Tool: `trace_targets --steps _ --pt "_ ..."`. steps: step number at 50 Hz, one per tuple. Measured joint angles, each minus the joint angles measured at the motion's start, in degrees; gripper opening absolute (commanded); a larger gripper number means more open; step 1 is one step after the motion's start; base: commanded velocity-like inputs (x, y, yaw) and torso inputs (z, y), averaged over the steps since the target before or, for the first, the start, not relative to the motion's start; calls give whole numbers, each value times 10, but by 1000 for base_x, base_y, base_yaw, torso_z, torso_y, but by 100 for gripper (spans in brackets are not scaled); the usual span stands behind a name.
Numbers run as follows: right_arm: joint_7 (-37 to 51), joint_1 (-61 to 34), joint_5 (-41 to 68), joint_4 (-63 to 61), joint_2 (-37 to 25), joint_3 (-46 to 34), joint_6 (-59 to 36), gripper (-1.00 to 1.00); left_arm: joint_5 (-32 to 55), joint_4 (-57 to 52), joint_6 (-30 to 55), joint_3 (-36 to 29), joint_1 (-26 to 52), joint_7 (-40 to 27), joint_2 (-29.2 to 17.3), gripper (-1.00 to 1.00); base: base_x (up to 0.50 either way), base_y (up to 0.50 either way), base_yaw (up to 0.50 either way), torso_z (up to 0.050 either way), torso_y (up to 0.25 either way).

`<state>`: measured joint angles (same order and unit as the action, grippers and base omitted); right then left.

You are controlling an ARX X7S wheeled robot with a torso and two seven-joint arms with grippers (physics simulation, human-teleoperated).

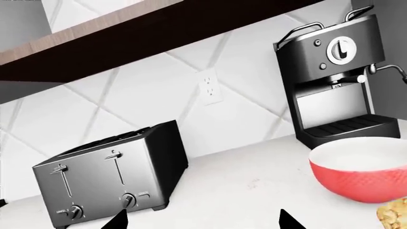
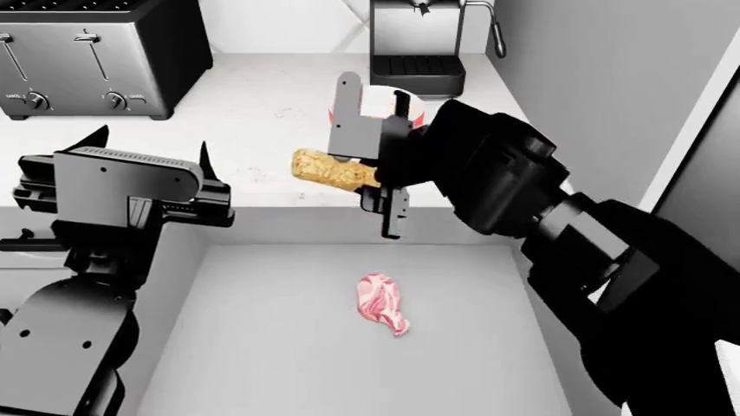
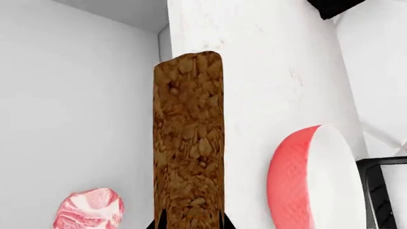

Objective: Place the bar in the bowl and close the drawer.

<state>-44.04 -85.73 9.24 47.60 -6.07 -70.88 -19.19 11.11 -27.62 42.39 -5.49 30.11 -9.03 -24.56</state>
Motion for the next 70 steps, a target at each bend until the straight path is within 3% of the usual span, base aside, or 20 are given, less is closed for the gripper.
trace_targets --steps 15,36,49,70 --pt "167 -51 166 153 47 -104 130 -100 4 -3 -2 7 -4 -1 -2 100 0 0 0 0 0" --pt "406 -73 451 222 59 -129 202 -100 11 -1 -7 17 -16 -4 -3 100 0 0 0 0 0" --pt "462 -74 529 237 60 -136 248 -100 21 -28 25 15 -7 -2 -11 100 0 0 0 0 0" --pt "480 -79 544 247 61 -136 270 -100 65 -163 194 -18 82 21 -50 100 0 0 0 0 0"
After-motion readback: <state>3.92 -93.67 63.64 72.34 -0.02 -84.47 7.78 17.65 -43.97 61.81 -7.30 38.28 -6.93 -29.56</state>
